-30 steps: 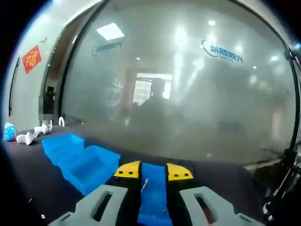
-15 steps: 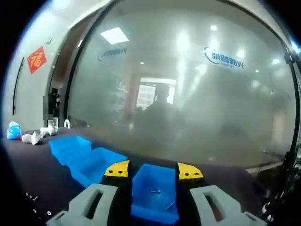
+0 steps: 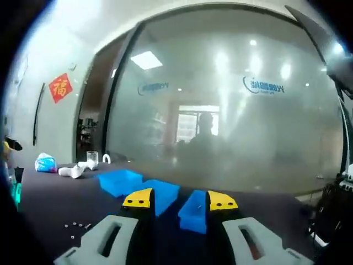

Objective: Sort the screws, nuts, and washers into the corresponding bins

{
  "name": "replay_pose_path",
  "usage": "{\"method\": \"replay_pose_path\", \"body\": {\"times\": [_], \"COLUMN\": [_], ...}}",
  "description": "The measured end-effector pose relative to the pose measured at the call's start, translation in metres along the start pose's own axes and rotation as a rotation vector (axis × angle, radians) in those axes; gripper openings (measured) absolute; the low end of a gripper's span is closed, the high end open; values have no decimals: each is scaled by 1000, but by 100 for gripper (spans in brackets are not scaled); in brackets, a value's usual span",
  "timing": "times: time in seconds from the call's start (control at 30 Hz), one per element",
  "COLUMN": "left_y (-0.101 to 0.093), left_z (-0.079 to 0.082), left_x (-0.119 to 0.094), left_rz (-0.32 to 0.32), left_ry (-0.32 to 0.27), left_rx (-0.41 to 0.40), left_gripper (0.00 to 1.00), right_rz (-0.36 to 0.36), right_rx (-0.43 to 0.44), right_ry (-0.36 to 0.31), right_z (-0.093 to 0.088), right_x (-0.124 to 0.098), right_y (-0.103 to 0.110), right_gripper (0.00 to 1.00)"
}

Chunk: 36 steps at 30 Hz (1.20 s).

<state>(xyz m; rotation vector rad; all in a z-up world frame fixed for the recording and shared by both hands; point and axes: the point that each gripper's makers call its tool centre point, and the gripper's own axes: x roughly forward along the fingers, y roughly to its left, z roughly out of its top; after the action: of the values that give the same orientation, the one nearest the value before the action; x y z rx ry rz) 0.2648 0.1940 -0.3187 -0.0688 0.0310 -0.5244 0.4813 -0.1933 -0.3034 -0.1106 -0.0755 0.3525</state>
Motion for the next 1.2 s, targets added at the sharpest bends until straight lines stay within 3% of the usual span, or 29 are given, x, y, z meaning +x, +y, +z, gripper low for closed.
{"method": "replay_pose_path", "body": {"times": [0.43, 0.6, 0.83, 1.07, 1.2], "left_y": [-7, -7, -9, -16, -18], "left_z": [-3, -2, -2, -2, -3], "left_x": [8, 8, 10, 13, 12], "left_rz": [-26, -28, -37, -55, -60], "left_ry": [19, 21, 27, 31, 34], "left_rx": [8, 12, 18, 23, 21], "left_gripper": [46, 46, 46, 46, 46], "right_rz": [89, 118, 135, 245, 358], "right_rx": [-77, 1, 38, 35, -13], "right_ry": [-16, 0, 20, 85, 134], "right_z": [-13, -22, -29, -37, -44], "right_x": [-86, -112, -122, -118, -119], "right_y": [49, 60, 60, 78, 101], "right_gripper": [32, 32, 31, 31, 29]}}
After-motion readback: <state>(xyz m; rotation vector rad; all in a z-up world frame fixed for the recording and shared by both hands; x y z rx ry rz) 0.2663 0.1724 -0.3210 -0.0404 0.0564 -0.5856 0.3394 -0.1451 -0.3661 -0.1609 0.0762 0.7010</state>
